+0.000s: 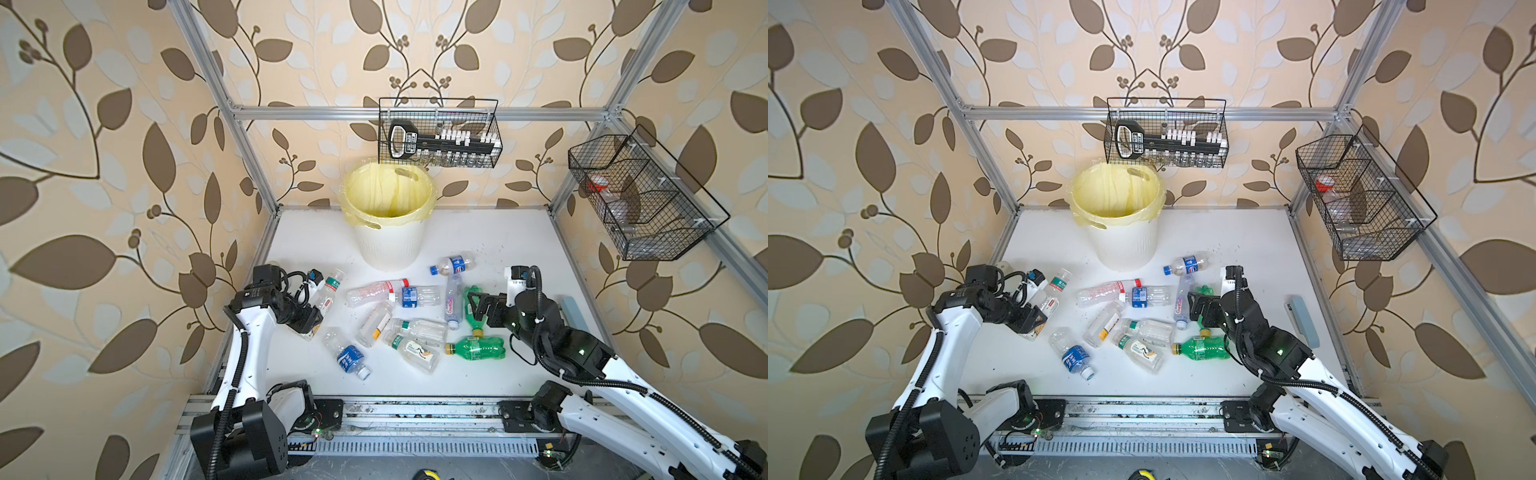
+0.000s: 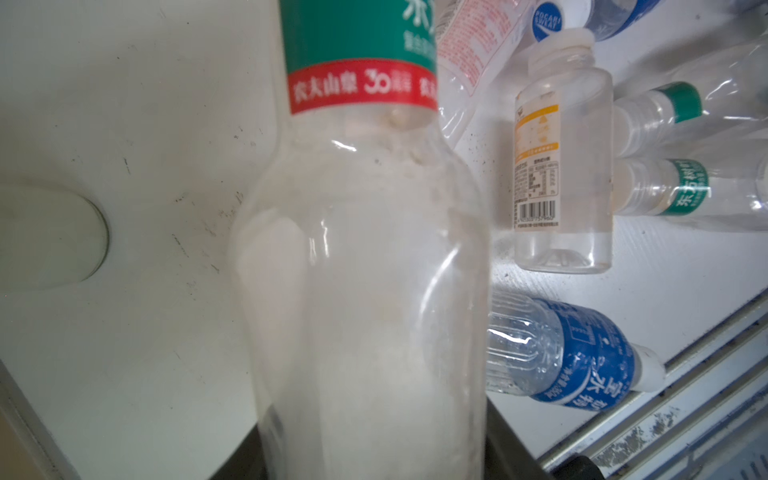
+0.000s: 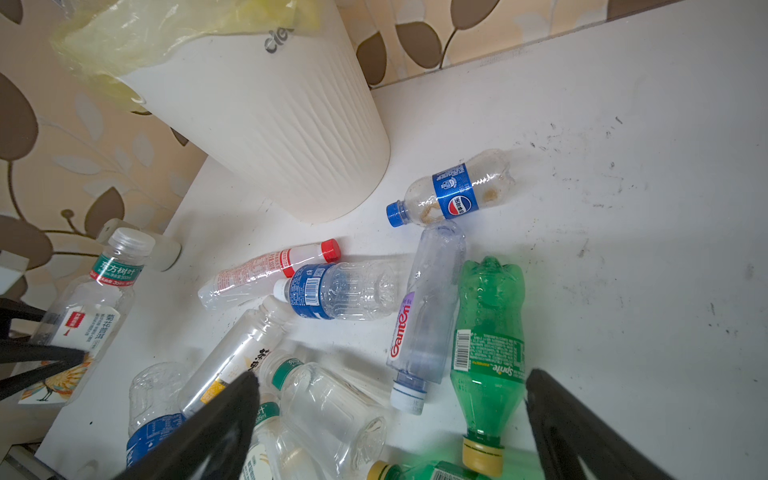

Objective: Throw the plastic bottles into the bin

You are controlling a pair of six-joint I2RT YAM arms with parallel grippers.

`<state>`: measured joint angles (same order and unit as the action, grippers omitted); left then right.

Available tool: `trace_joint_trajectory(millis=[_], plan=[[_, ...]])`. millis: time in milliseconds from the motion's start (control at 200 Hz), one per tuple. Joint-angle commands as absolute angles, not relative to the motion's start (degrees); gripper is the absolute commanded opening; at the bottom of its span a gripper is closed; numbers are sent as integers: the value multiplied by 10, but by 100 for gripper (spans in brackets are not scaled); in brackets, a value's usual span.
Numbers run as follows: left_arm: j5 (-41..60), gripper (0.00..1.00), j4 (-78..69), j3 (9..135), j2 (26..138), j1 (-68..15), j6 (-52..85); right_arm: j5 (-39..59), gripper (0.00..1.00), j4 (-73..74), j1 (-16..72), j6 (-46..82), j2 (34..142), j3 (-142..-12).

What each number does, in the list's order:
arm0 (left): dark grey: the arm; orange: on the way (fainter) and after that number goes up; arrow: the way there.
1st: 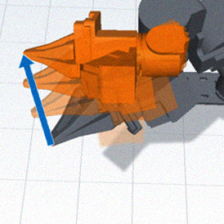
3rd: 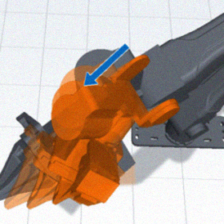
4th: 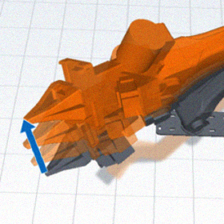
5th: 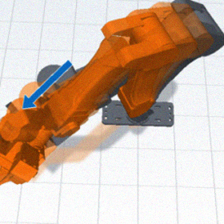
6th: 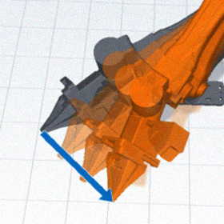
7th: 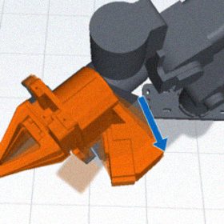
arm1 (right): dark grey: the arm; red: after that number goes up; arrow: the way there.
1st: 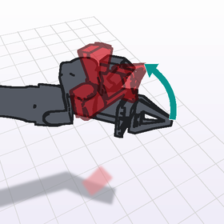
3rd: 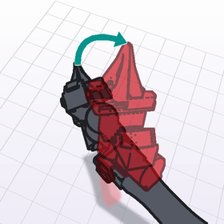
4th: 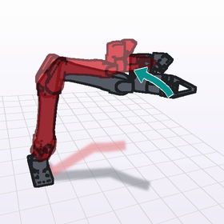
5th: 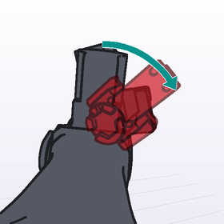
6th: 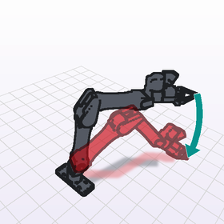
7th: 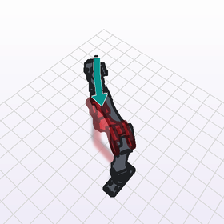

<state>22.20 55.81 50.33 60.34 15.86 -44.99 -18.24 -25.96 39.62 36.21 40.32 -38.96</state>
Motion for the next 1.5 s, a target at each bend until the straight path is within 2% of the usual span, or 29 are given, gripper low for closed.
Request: trace_joint_trajectory(millis=[0, 405, 815, 1235, 1495], plan=[[253, 49, 588, 544, 590, 164, -418, -186, 100, -272, 394, 373, 393, -377], [301, 48, 666, 641, 574, 164, -366, -185, 100, -298, 394, 392, 345, -352], [356, 45, 633, 698, 525, 164, -223, -188, 100, -325, 394, 406, 303, -332], [436, 44, 549, 780, 558, 164, -71, -197, 100, -350, 394, 444, 270, -318], [457, 47, 408, 794, 564, 164, 84, -224, 100, -362, 394, 437, 261, -324]])
